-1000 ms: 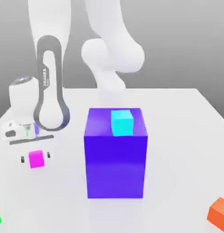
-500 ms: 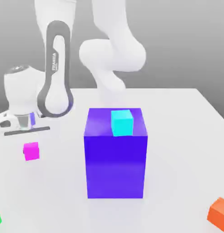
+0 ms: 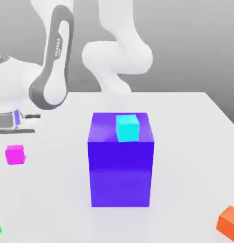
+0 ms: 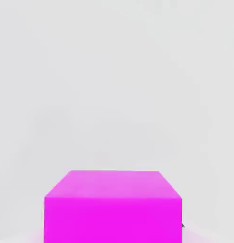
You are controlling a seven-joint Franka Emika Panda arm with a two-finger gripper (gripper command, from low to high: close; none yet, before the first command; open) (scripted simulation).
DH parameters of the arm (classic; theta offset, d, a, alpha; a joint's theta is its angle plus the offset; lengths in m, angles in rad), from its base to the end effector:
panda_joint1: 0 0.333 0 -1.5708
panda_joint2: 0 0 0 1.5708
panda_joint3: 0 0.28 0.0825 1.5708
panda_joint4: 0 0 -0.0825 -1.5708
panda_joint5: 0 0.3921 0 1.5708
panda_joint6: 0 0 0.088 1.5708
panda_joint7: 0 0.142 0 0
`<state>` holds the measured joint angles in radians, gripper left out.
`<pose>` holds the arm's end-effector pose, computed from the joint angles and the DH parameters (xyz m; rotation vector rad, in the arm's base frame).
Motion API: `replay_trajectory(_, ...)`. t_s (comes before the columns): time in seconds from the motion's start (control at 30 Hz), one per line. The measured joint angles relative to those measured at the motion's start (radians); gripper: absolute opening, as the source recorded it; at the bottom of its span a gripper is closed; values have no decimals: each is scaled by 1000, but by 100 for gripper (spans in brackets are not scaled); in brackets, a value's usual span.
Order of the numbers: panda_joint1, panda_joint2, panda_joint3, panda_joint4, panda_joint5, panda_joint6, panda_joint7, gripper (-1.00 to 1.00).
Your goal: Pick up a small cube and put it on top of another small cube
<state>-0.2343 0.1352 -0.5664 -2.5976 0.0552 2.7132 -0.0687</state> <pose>0.2970 -0.3255 0.1384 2.8641 -1.1739 -0.0277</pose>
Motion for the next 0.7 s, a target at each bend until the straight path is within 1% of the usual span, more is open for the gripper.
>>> replay_trajectory(0.4,87,230,88,430,205,-235,412,-100)
replay_trajectory(0.5,62,326,136,468,274,-184,402,-100)
replay_trajectory(0.53,48,361,155,473,298,-157,389,100)
replay_trajectory(0.7,48,361,155,473,298,-157,389,100)
